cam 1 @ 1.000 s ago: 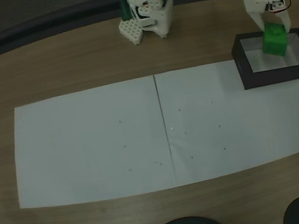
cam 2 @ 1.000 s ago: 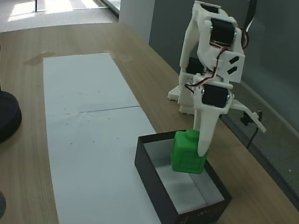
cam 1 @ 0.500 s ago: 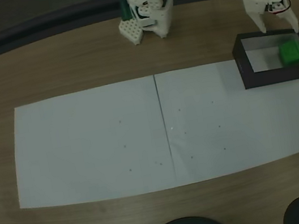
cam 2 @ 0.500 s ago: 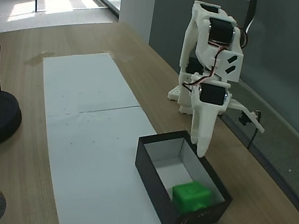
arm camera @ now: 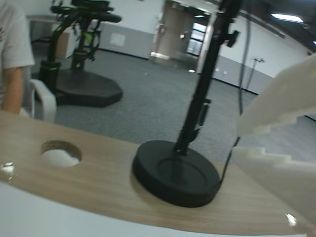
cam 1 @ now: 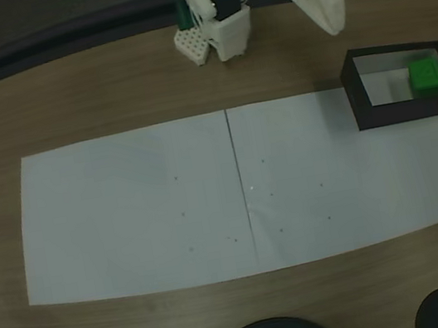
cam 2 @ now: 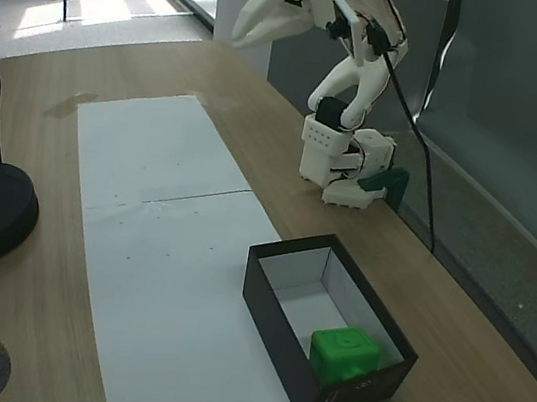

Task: Grab a green square and put it in the box.

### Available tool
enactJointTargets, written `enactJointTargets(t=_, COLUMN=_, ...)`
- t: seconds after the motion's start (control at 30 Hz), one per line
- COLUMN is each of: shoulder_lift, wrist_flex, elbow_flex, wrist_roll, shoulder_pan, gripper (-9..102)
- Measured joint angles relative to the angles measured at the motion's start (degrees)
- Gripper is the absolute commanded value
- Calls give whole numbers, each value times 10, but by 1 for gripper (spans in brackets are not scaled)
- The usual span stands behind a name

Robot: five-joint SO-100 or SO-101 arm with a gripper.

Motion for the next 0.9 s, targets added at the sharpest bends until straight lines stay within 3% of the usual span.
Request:
enactJointTargets(t=0.03, shoulder_lift=43, wrist_flex=0, elbow_flex=20, wrist_roll=4, shoulder_pan=36, gripper=0)
enactJointTargets(t=0.07, shoulder_lift=174, wrist_flex=1, elbow_flex=92, wrist_roll=11, shoulder_pan=136, gripper=0)
enactJointTargets(t=0.2, shoulder_lift=260, wrist_flex=1, elbow_flex=144, wrist_roll=10, shoulder_pan=211, gripper=0)
enactJointTargets(t=0.37, shoulder_lift=482, wrist_flex=3, elbow_flex=267, wrist_roll=3, shoulder_pan=294, gripper=0)
enactJointTargets(t=0.67, shoulder_lift=484, wrist_flex=-11, elbow_flex=301, wrist_roll=-34, shoulder_pan=381, gripper=0)
enactJointTargets(t=0.9, shoulder_lift=484, wrist_flex=-146, elbow_flex=498, wrist_roll=-34, shoulder_pan=388, gripper=0)
